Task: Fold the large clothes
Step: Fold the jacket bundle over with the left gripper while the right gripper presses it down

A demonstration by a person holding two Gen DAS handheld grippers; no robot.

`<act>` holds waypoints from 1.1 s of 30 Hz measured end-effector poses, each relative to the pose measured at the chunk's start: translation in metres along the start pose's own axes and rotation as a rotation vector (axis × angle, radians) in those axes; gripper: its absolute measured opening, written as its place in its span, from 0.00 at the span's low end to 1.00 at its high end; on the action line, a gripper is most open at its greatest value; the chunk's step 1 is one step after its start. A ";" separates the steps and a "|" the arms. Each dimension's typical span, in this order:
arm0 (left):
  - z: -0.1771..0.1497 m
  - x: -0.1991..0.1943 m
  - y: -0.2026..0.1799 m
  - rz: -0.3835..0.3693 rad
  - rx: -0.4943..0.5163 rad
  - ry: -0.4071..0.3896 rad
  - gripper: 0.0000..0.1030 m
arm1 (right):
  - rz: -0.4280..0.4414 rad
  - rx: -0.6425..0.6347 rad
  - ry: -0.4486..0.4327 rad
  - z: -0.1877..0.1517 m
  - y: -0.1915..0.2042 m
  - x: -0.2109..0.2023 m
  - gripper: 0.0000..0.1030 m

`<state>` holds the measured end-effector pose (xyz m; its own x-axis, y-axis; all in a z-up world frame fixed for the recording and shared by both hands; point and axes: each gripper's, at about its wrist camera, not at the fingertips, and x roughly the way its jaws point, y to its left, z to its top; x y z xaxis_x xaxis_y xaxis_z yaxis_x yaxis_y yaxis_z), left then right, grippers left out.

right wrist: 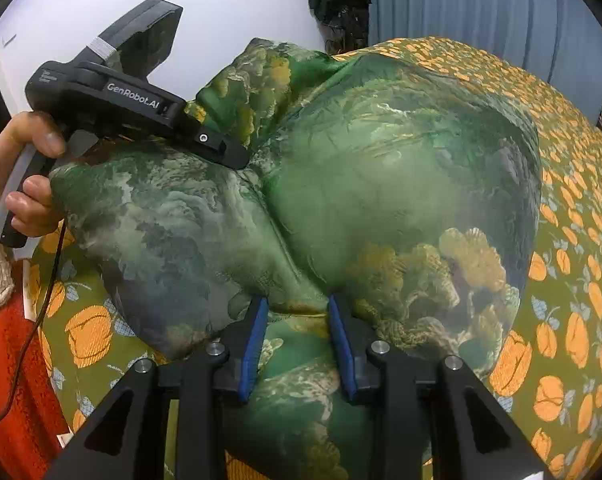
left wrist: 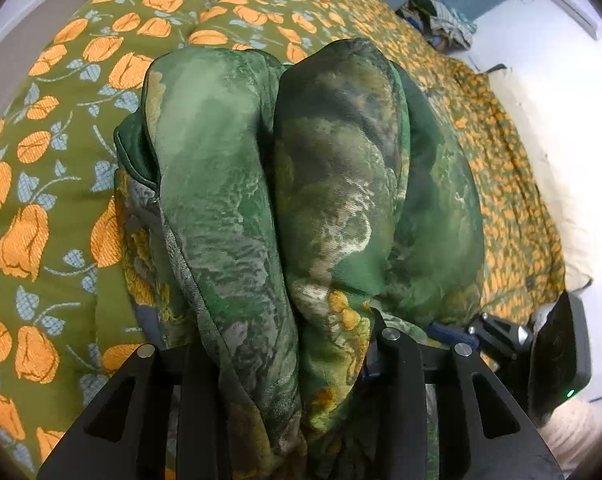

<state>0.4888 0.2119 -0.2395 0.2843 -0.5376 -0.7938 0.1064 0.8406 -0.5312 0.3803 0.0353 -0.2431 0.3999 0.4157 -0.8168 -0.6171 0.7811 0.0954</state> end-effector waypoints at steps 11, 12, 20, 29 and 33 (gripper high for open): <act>-0.004 -0.003 0.014 -0.073 -0.033 -0.027 0.40 | 0.028 0.169 -0.027 0.116 -0.060 -0.032 0.31; -0.005 -0.003 0.014 -0.076 -0.034 -0.028 0.40 | 0.028 0.186 -0.027 0.126 -0.065 -0.023 0.31; -0.017 -0.002 0.040 -0.112 -0.077 -0.041 0.39 | 0.016 0.249 0.081 0.156 -0.066 0.087 0.35; -0.024 -0.001 0.049 -0.116 -0.083 -0.041 0.39 | -0.031 0.213 0.051 0.146 -0.067 0.107 0.34; -0.025 -0.007 0.044 -0.112 -0.076 -0.044 0.40 | 0.055 0.234 0.017 0.146 -0.069 0.067 0.34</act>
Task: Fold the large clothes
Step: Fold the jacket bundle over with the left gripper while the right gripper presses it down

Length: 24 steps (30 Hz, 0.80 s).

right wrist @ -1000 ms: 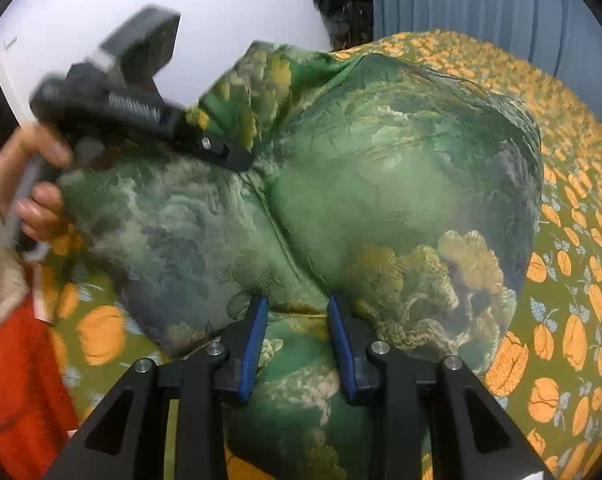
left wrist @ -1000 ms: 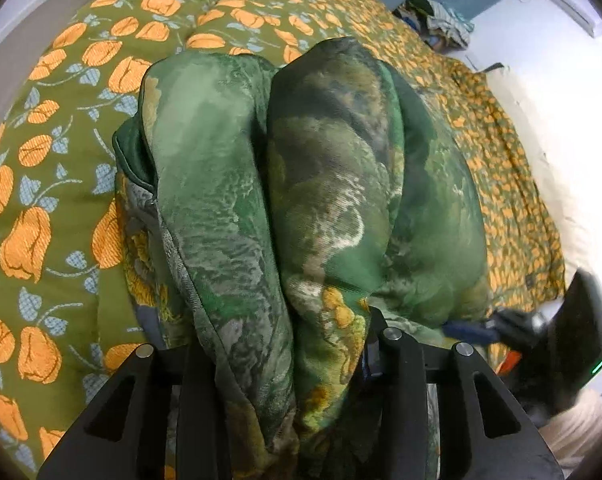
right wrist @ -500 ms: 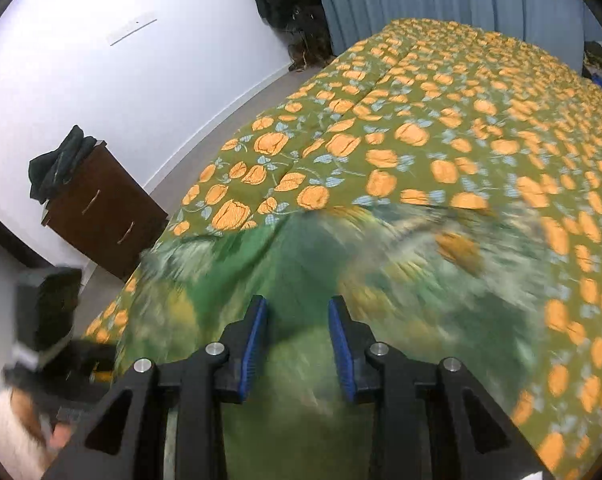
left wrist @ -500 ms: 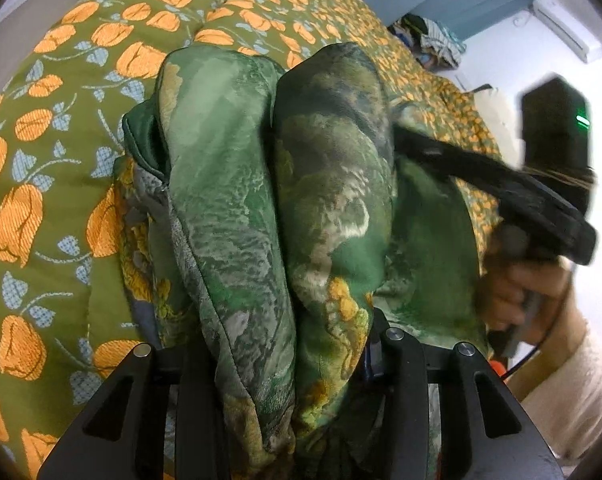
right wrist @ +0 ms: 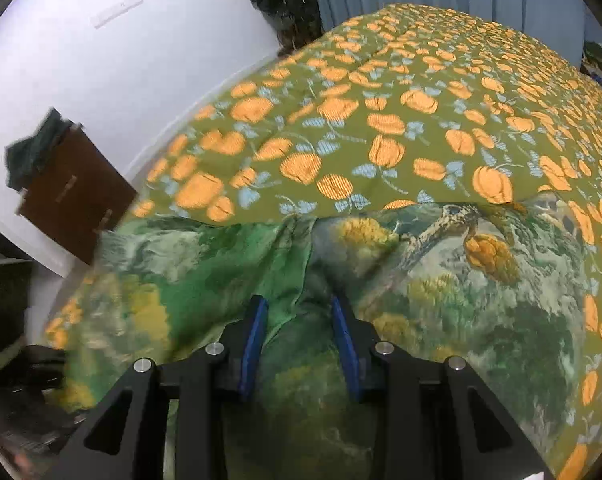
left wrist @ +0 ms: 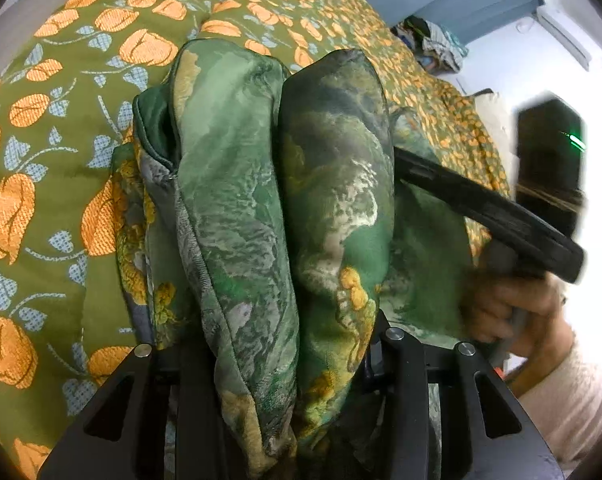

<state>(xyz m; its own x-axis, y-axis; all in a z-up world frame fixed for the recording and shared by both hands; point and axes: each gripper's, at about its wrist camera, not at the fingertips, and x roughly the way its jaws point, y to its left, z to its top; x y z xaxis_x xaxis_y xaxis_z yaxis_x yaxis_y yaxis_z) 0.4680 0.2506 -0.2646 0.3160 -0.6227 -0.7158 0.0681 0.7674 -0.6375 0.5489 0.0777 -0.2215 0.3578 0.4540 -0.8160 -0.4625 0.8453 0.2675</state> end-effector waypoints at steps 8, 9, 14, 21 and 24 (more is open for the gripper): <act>0.002 0.001 -0.002 -0.002 -0.007 -0.001 0.40 | 0.002 -0.148 -0.026 -0.106 0.002 -0.118 0.34; 0.002 0.002 -0.003 -0.002 -0.007 -0.001 0.40 | -0.009 -0.149 -0.026 -0.119 0.001 -0.125 0.34; 0.001 0.004 -0.009 0.012 0.004 -0.002 0.41 | -0.092 -0.174 -0.014 -0.170 0.005 -0.123 0.34; 0.003 0.010 -0.017 0.033 0.013 -0.010 0.42 | -0.119 -0.179 0.036 -0.178 -0.005 -0.082 0.34; 0.003 0.009 -0.017 0.027 -0.004 -0.014 0.44 | -0.116 -0.159 0.025 -0.176 -0.006 -0.086 0.34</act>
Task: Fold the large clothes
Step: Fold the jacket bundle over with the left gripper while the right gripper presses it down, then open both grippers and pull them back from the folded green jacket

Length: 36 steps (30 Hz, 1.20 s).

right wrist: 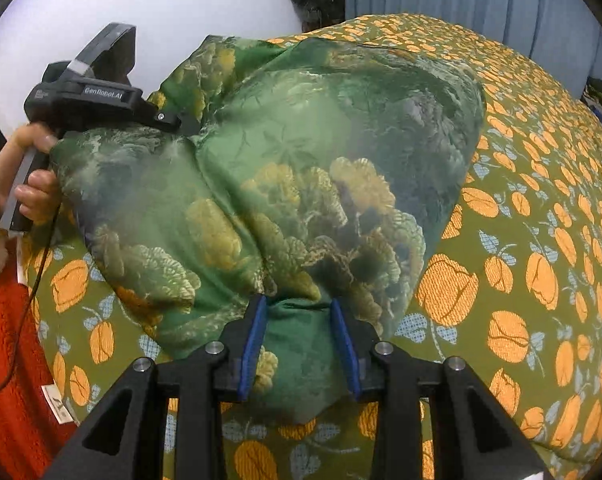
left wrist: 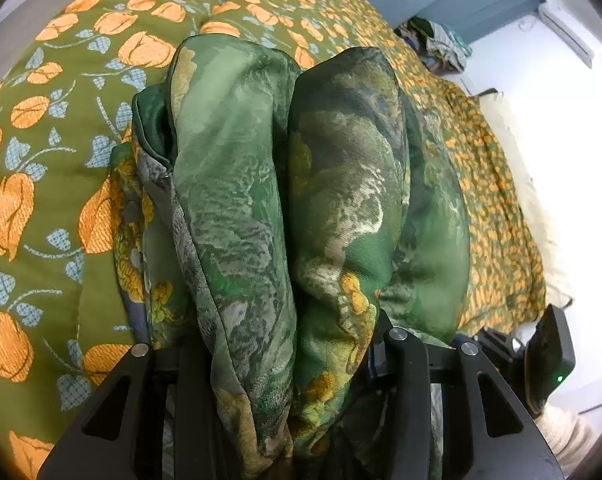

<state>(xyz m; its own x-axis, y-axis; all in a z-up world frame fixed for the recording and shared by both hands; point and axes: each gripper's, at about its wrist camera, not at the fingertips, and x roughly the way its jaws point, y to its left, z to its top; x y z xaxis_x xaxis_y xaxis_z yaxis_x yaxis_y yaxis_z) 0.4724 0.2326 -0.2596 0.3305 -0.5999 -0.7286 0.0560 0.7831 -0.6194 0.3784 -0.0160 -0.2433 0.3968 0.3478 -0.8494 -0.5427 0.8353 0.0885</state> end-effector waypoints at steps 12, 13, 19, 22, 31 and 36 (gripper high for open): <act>-0.022 -0.082 -0.029 0.045 -0.008 -0.172 0.88 | -0.076 0.146 -0.184 -0.002 -0.010 -0.102 0.69; -0.024 -0.093 -0.025 0.048 -0.030 -0.199 0.89 | -0.092 0.150 -0.189 -0.005 -0.010 -0.108 0.70; -0.028 -0.125 0.004 -0.081 -0.169 -0.220 0.89 | -0.082 0.223 -0.183 -0.015 -0.021 -0.117 0.71; -0.030 -0.117 0.002 -0.098 -0.165 -0.185 0.89 | -0.075 0.229 -0.163 -0.020 -0.015 -0.113 0.71; -0.040 -0.117 -0.003 0.187 -0.110 -0.323 0.91 | -0.012 0.216 -0.190 -0.020 -0.003 -0.121 0.71; -0.046 -0.127 -0.041 0.508 0.108 -0.434 0.97 | 0.008 0.241 -0.279 -0.018 -0.007 -0.138 0.71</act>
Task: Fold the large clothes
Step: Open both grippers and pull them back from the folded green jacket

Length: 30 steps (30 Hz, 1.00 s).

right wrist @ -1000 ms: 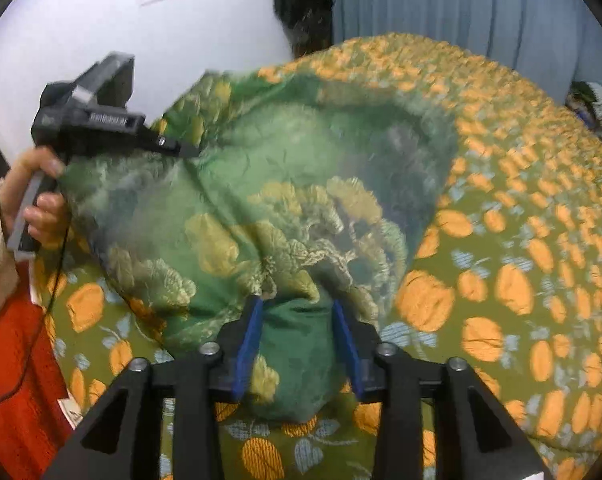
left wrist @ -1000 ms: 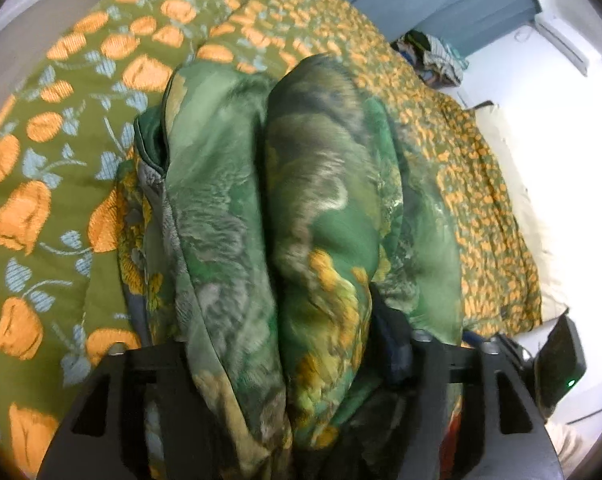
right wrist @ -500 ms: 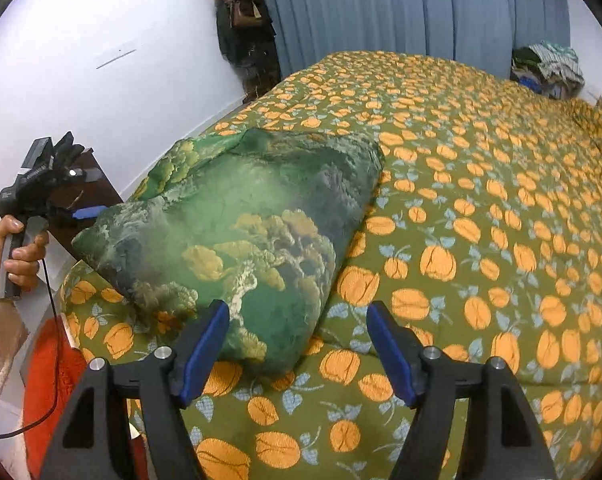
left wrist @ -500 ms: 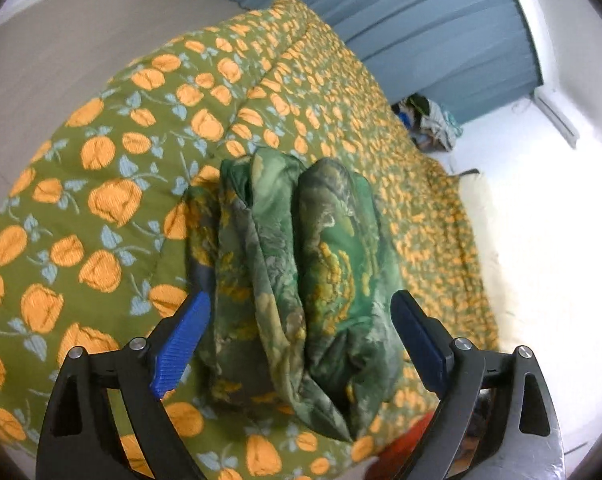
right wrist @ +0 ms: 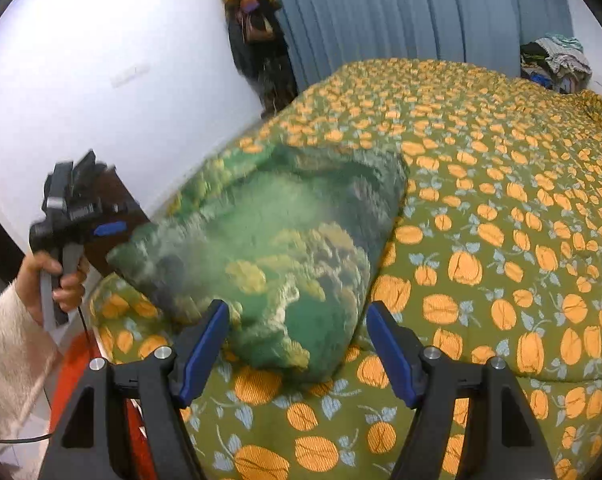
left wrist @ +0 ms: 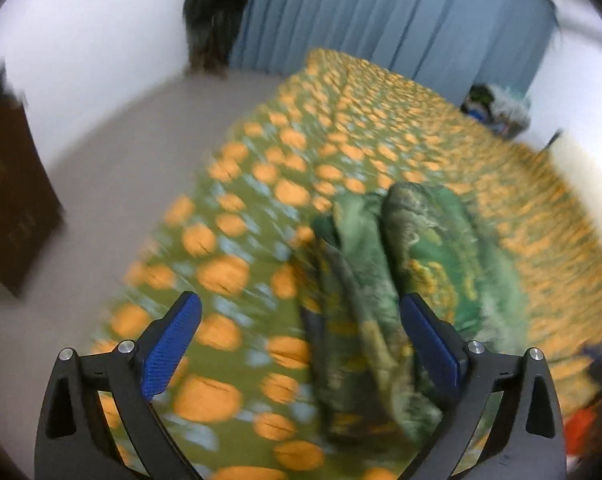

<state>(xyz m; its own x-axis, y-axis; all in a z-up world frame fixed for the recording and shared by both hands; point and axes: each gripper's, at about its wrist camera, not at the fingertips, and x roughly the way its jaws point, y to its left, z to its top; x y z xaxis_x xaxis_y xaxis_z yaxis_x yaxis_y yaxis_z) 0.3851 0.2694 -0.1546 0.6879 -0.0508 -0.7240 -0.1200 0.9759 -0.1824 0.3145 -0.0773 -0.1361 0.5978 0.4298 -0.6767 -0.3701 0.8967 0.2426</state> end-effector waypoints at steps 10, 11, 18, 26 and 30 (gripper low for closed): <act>0.004 -0.016 -0.011 0.200 0.116 -0.069 0.98 | -0.026 0.010 0.003 0.004 -0.002 0.001 0.71; 0.003 -0.018 -0.012 0.209 0.115 -0.070 0.98 | -0.027 0.008 -0.001 0.004 -0.002 0.000 0.71; 0.005 -0.021 -0.014 0.215 0.121 -0.050 0.99 | -0.061 -0.049 -0.051 0.003 0.005 -0.004 0.71; 0.005 -0.014 -0.016 0.196 0.119 -0.005 1.00 | -0.054 -0.066 -0.055 -0.001 0.006 -0.002 0.71; 0.003 -0.011 -0.019 0.250 0.139 0.004 1.00 | -0.049 -0.058 -0.054 -0.004 0.003 -0.002 0.71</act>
<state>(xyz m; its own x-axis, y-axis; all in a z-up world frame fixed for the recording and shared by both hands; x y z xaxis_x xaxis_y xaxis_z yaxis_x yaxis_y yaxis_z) 0.3823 0.2521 -0.1409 0.6466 0.1941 -0.7377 -0.1859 0.9780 0.0945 0.3096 -0.0759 -0.1364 0.6535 0.3917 -0.6477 -0.3789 0.9101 0.1681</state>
